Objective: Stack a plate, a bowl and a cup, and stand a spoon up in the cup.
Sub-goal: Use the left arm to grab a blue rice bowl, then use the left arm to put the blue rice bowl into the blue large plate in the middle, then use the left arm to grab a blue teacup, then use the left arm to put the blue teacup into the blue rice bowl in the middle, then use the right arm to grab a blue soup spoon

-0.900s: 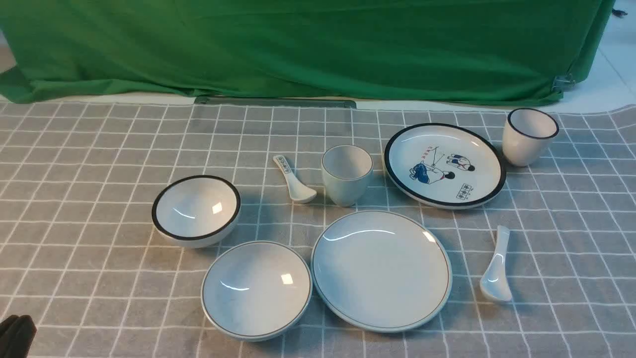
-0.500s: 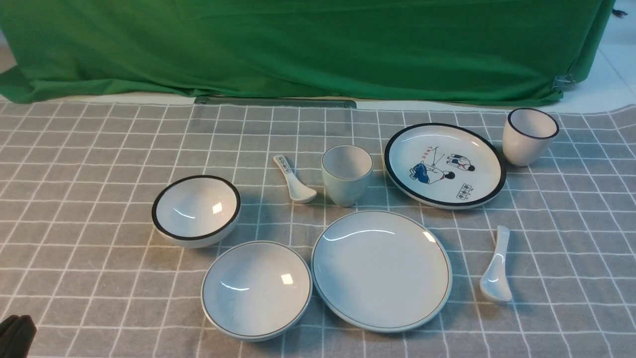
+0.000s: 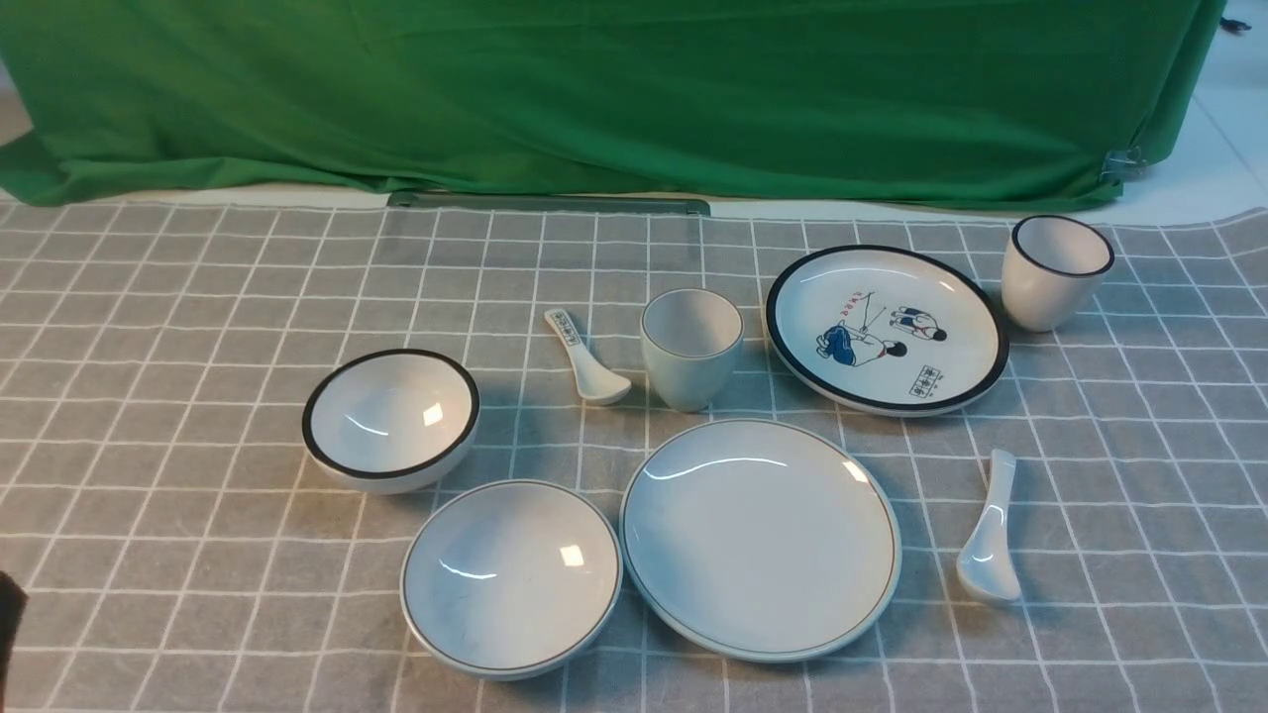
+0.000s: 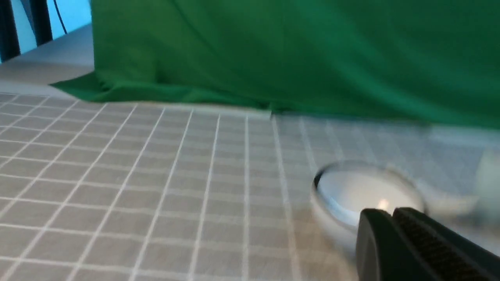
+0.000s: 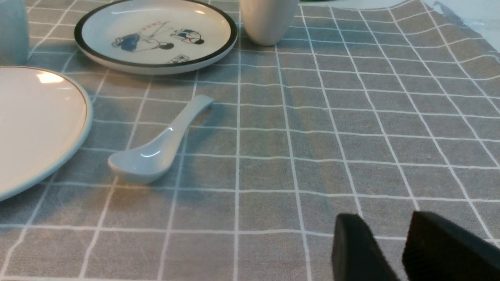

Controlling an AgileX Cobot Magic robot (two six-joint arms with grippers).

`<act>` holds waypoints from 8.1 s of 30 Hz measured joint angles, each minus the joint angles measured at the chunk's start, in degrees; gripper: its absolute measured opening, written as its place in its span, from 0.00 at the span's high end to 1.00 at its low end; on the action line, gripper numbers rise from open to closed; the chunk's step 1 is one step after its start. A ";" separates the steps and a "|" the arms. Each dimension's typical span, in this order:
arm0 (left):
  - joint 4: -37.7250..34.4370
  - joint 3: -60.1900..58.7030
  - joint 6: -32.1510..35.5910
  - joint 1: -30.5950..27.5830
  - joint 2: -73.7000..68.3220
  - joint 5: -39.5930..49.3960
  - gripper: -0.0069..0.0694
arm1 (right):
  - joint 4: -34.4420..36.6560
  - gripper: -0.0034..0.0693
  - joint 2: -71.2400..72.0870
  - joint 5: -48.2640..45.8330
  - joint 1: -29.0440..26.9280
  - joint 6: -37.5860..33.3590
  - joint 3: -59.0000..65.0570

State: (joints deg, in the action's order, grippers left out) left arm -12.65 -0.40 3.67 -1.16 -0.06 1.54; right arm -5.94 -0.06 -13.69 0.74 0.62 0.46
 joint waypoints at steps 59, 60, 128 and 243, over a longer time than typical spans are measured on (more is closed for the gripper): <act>15.60 58.00 -18.77 24.03 -93.06 44.86 0.53 | 2.54 0.92 -46.74 -24.39 40.73 12.70 -37.73; 15.61 58.00 -18.90 24.03 -93.53 44.22 0.49 | 2.54 0.92 -47.00 -23.63 40.73 12.70 -37.73; 9.87 101.55 -15.75 32.98 -116.19 56.03 0.32 | -10.22 0.92 -44.43 -39.31 29.05 16.18 -45.27; 11.98 58.77 -10.58 36.00 -65.45 40.21 0.90 | 14.32 0.27 -100.87 -27.74 7.15 -4.30 -70.38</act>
State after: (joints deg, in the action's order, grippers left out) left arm -0.68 58.37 -6.90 34.83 -65.51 41.74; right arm 8.38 -100.93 -41.43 7.89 -3.68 -69.92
